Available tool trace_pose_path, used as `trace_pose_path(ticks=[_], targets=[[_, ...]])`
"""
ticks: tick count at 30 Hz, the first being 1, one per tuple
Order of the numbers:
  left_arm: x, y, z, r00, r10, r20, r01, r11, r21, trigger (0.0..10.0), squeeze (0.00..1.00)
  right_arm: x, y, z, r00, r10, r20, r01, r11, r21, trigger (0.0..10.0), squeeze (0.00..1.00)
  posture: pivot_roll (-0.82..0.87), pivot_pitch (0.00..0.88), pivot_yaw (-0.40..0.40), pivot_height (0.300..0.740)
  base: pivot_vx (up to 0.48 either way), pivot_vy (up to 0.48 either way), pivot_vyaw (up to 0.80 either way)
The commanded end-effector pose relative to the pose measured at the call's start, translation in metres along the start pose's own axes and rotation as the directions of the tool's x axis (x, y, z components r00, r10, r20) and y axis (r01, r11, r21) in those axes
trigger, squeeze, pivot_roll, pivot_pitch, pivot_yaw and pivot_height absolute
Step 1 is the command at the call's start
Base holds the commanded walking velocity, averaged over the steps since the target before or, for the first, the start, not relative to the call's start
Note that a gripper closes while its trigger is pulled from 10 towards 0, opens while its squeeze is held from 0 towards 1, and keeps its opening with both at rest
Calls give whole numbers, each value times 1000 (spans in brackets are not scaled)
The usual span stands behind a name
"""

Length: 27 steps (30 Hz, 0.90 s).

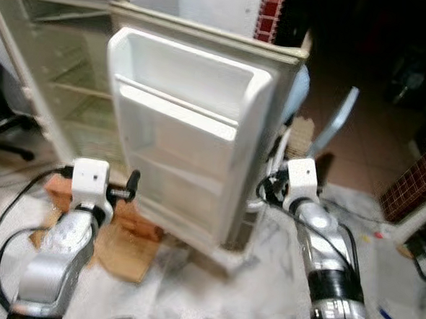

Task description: Restocking fridge

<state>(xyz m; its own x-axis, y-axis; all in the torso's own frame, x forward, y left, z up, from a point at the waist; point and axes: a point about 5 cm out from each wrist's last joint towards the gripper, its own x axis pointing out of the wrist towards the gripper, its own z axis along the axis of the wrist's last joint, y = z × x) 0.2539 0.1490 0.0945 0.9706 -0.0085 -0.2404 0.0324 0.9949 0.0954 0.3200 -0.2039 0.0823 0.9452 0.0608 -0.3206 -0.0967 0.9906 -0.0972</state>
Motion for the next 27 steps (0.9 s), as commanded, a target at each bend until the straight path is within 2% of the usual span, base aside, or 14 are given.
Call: trace_pose_path(ticks=[1,7,10,12,14,20,27], targets=[[1,-1,7,1000,-2,28,2,1000,5,10000,0,2,-7,11,998,-32,54,30,999,22,10000,0,77,0,-43,740,0,-472,0],[1,1,8,999,27,30,-26,1000,-12,10000,0,4,-3,18,994,-34,102,30,999,37,10000,0,78,0,-45,740,0,-123,0],[2,10,3,995,97,3,-97,995,-39,10000,0,7,1,27,987,-42,154,37,999,34,10000,0,79,0,-45,740,0,0,0],[2,11,1,994,108,-9,-109,993,-53,10000,0,7,2,30,986,-44,162,41,999,20,10000,0,81,0,-46,740,0,0,800],[3,20,-4,986,158,-44,-161,984,-70,10000,0,11,8,33,984,-40,171,34,999,41,10000,0,84,0,-45,740,0,0,800],[2,28,-10,978,192,-79,-200,974,-109,10000,0,15,25,36,984,-23,177,15,999,44,10000,0,90,0,-39,740,0,0,800],[3,27,-10,978,191,-83,-201,972,-124,10000,0,20,38,38,985,-25,171,15,998,63,10000,0,98,0,-38,740,0,0,758]])
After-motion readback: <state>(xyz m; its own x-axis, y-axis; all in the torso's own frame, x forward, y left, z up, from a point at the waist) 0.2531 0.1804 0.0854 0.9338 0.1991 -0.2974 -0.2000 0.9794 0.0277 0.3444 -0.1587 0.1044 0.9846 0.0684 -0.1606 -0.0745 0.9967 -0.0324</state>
